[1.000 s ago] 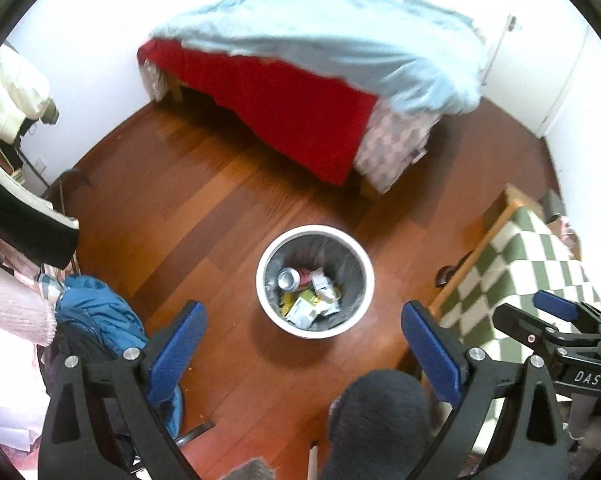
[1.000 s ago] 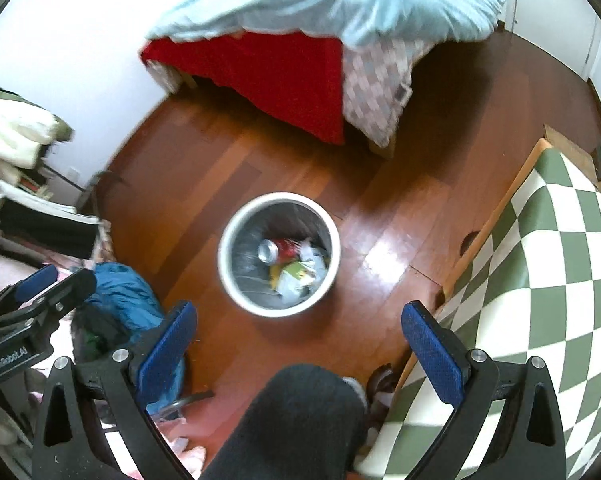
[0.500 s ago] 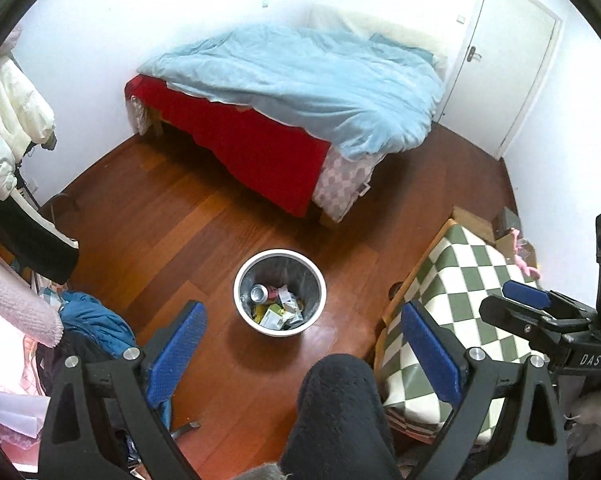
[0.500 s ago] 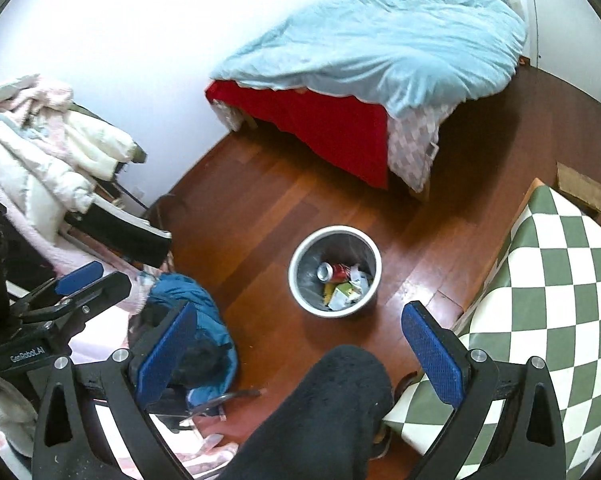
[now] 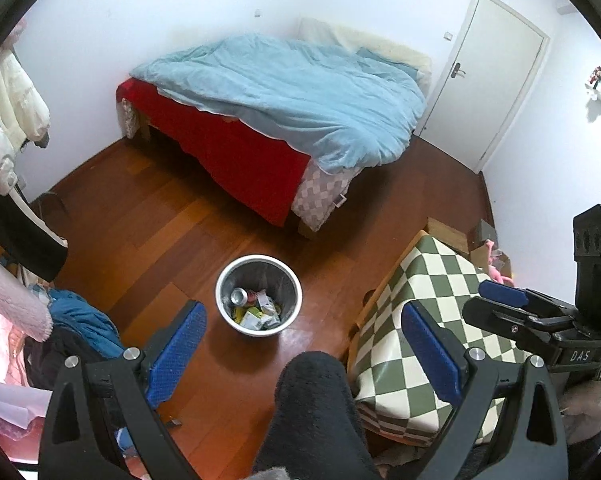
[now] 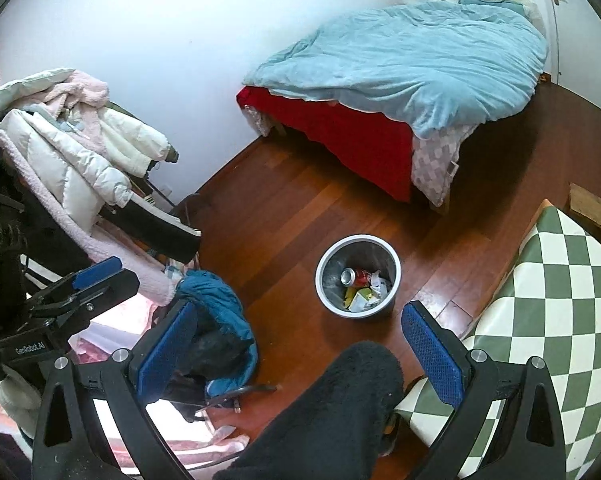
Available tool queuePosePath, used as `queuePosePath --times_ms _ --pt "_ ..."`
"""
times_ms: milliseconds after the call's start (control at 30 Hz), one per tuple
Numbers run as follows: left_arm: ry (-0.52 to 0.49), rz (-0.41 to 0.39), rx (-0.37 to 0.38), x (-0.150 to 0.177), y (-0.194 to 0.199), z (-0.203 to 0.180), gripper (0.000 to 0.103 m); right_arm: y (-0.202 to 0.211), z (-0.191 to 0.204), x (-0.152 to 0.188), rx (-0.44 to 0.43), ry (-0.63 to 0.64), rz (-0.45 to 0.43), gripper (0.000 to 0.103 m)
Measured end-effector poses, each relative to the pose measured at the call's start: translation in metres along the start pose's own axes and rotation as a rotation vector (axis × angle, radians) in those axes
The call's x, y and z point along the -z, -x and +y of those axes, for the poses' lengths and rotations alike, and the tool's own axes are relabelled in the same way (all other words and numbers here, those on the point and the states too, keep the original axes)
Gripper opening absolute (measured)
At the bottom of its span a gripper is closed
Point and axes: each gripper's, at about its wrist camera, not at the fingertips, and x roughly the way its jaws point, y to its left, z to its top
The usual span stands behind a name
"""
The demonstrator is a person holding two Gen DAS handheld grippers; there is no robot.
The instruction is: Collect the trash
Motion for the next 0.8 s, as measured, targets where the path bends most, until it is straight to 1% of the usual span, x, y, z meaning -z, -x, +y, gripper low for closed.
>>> queuePosePath --times_ms 233,467,633,800 --pt "0.007 0.007 0.004 0.002 0.0 0.001 0.099 0.001 0.001 0.0 -0.024 -0.003 0.018 0.103" --pt "-0.003 0.015 0.03 0.003 0.002 -0.002 0.099 0.002 -0.003 0.0 -0.053 -0.021 0.031 0.103" --pt "-0.017 0.01 0.047 0.004 0.005 -0.007 0.1 0.002 -0.004 0.001 -0.059 -0.023 0.032 0.103" --pt "-0.019 0.009 0.046 0.004 0.006 -0.009 0.1 0.003 -0.005 0.001 -0.062 -0.022 0.033 0.103"
